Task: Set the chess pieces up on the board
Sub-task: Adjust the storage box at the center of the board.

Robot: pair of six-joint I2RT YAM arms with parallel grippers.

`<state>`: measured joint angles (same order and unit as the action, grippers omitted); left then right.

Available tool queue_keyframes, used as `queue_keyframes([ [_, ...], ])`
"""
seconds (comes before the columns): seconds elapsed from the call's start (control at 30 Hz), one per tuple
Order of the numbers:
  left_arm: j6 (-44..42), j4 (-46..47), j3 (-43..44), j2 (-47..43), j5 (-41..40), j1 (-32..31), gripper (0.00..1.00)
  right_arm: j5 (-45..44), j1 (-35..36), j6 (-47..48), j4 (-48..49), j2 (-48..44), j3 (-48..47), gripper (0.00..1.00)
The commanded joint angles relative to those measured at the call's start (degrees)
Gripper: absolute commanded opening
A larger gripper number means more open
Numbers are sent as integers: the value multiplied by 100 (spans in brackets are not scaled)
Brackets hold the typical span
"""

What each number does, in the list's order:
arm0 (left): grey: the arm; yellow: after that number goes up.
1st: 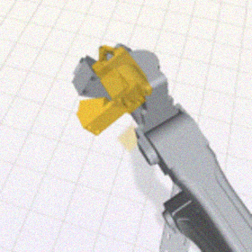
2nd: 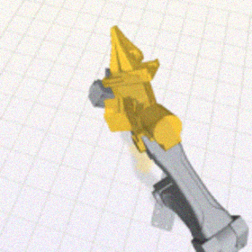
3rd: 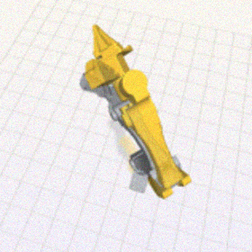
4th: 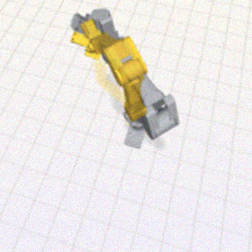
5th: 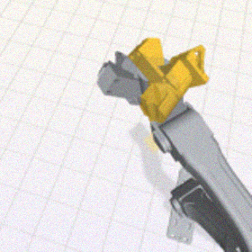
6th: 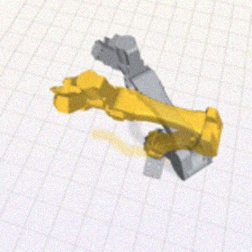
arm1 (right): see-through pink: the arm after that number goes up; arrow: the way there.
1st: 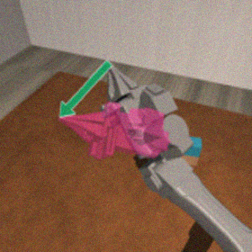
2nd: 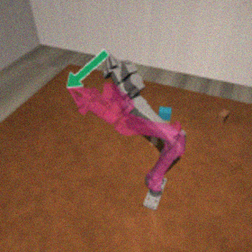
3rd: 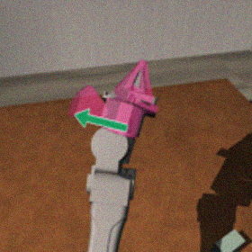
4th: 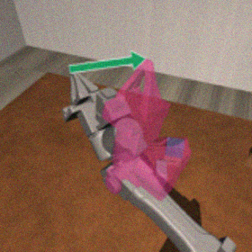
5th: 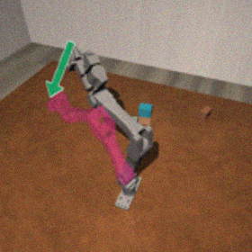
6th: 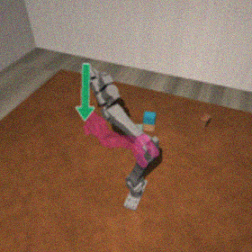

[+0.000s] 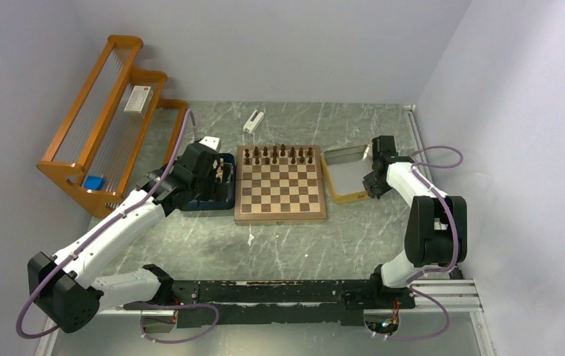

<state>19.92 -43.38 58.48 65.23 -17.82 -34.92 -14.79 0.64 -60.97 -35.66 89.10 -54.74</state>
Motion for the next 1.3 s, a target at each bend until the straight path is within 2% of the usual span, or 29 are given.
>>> queue_keyframes([
  [0.0,-59,-108,-9,-98,-48,38,99,-600,-47,710,35,103,-379,14],
  [0.07,-71,-114,3,-119,-62,38,99,-745,-235,910,-15,130,-485,7],
  [0.2,45,-241,116,-136,-99,38,99,-910,-310,1512,104,33,-616,0],
  [0.47,82,-135,6,-291,-116,46,99,-1170,-380,3820,179,473,-1219,0],
  [0.67,-17,-114,-37,-346,-202,46,99,-597,-382,5151,650,444,-1225,0],
  [0.93,-50,-39,-133,-397,-271,51,99,-208,-390,6282,953,445,-1279,0],
  [1.27,-111,-68,-65,-357,-346,46,99,272,-343,6893,977,1133,-1802,0],
])
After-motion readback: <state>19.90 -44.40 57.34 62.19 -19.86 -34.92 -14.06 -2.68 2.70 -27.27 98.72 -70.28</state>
